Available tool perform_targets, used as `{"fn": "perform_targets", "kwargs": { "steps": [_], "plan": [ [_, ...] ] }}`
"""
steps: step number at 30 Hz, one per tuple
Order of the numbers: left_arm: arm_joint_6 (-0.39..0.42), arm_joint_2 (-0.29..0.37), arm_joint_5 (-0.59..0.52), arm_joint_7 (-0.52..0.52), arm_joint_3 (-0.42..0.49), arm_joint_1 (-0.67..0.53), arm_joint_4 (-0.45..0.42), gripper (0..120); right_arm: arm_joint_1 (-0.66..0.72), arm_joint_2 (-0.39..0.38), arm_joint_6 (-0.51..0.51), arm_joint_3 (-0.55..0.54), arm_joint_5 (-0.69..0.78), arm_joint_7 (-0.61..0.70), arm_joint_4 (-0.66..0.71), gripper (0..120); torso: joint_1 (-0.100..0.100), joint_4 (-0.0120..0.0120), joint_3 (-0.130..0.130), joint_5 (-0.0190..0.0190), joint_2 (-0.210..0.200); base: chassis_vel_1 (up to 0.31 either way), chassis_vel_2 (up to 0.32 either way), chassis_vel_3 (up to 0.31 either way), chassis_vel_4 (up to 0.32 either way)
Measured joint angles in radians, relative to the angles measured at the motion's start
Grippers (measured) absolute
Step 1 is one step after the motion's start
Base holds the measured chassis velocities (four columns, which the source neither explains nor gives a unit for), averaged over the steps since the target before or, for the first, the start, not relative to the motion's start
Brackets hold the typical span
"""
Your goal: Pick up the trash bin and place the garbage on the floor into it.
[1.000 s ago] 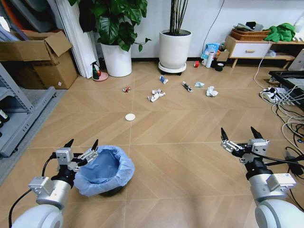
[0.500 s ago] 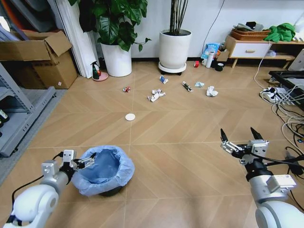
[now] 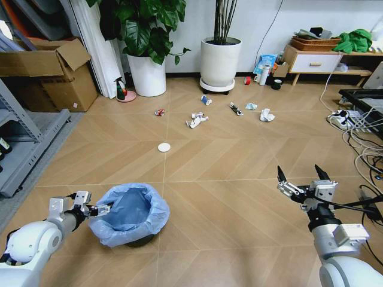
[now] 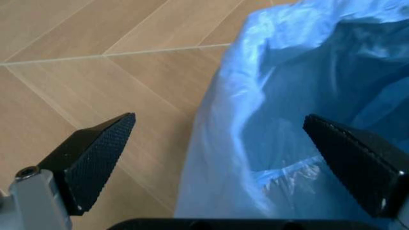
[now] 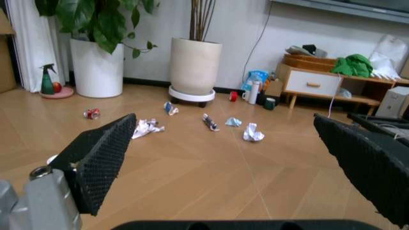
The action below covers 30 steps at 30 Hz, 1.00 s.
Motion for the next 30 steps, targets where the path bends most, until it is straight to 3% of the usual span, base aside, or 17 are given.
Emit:
{"fn": "perform_targets", "kwargs": {
  "steps": [10,17,30],
  "plan": [
    [-0.020,0.003,0.022,0.006,0.036,-0.023,0.060,100,-0.014,0.016,0.019,0.006,-0.008,-0.003,-0.004,100,0.000,-0.0001,0.000,0.0003,0.000,0.000,0.000,0.000,0.000],
    [-0.029,-0.004,0.024,-0.002,0.045,-0.028,0.070,91,-0.008,0.015,0.019,0.006,-0.008,-0.002,-0.007,100,0.000,-0.0001,0.000,0.0002,0.000,0.000,0.000,0.000,0.000],
    [-0.039,0.003,0.010,-0.002,0.065,-0.030,0.072,46,-0.004,0.016,0.029,0.006,-0.009,-0.001,-0.020,100,0.000,-0.0001,0.000,0.0002,0.000,0.000,0.000,0.000,0.000]
  ]
}}
